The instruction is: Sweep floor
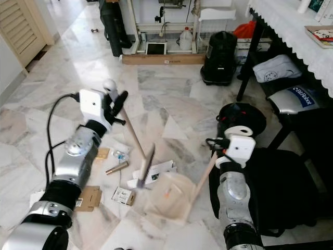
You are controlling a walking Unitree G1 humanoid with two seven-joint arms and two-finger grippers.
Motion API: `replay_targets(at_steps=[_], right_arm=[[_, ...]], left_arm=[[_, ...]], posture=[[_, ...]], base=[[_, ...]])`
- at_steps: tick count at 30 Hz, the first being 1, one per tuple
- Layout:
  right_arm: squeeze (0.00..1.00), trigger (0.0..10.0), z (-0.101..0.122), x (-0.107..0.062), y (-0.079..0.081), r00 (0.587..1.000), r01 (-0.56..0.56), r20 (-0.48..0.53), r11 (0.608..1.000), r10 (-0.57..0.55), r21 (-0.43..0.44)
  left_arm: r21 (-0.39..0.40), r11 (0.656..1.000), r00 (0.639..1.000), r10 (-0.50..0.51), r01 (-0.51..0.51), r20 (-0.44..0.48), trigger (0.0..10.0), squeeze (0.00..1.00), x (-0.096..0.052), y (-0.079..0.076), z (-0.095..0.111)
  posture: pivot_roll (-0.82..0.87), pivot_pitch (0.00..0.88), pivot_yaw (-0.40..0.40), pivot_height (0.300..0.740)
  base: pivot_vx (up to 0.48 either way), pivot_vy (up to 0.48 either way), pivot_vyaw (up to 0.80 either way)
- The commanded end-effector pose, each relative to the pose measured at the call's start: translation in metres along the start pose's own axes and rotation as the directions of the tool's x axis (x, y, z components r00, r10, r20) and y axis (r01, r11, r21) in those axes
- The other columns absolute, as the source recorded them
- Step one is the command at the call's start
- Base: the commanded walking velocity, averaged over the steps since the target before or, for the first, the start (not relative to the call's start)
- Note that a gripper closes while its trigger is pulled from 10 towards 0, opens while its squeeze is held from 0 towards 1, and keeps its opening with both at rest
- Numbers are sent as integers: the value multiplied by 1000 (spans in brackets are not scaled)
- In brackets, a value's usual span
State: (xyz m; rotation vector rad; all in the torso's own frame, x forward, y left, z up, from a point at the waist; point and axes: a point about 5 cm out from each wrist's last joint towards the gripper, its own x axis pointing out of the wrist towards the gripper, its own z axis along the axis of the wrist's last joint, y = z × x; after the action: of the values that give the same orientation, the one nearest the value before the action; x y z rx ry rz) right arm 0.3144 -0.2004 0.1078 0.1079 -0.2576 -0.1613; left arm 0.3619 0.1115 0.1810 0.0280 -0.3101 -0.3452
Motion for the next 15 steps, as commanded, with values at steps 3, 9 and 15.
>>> replay_targets(at_steps=[3, 9, 15], right_arm=[[0, 10000, 19, 6, 1, 996, 20, 81, 1000, -21, 22], [0, 10000, 21, 3, -3, 997, 25, 73, 1000, -25, 10], [0, 10000, 22, 0, -6, 997, 30, 72, 999, -31, 11]], left_arm=[[46, 999, 999, -3, 1, 48, 10000, 0, 0, 0, 5], [65, 998, 999, 2, -5, 47, 10000, 0, -3, 0, 1], [25, 1000, 998, -5, 4, 63, 10000, 0, -1, -4, 3]], posture=[[35, 0, 48, 740], [40, 0, 37, 740], [45, 0, 34, 740]], base=[[0, 0, 0], [0, 0, 0], [0, 0, 0]])
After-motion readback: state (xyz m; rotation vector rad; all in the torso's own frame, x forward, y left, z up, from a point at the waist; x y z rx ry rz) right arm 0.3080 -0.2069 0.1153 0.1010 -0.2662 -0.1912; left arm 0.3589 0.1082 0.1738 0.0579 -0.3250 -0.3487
